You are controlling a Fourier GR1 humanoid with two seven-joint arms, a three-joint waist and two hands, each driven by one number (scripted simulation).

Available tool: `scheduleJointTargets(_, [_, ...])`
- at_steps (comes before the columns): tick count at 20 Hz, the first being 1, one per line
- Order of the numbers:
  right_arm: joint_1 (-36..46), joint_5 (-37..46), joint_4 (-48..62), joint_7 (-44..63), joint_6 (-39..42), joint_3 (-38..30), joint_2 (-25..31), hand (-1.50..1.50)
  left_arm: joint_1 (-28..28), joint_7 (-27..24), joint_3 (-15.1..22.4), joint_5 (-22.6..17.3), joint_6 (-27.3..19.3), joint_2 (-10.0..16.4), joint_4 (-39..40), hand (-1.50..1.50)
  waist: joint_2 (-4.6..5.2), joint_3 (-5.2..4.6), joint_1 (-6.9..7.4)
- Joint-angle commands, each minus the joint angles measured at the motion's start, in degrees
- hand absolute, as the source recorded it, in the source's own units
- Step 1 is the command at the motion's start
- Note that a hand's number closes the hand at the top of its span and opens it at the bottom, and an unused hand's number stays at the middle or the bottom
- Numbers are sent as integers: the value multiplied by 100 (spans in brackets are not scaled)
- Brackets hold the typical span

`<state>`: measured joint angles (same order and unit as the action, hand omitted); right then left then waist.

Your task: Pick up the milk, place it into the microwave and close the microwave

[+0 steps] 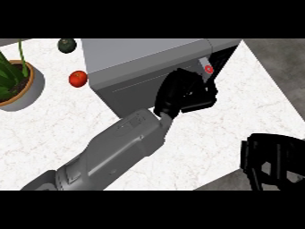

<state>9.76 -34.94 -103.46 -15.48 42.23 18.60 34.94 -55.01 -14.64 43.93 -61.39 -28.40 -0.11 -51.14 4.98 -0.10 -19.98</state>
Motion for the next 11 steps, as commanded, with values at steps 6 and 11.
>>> scheduleJointTargets(6, [-555,212,-666,50,-361,251,-173,150,588,-372,-573,-601,704,324,868,150,9,-48,334])
scheduleJointTargets(11, [-843,373,-1024,87,-590,428,-308,150,589,-565,-504,-722,1051,313,1025,150,-16,-41,384])
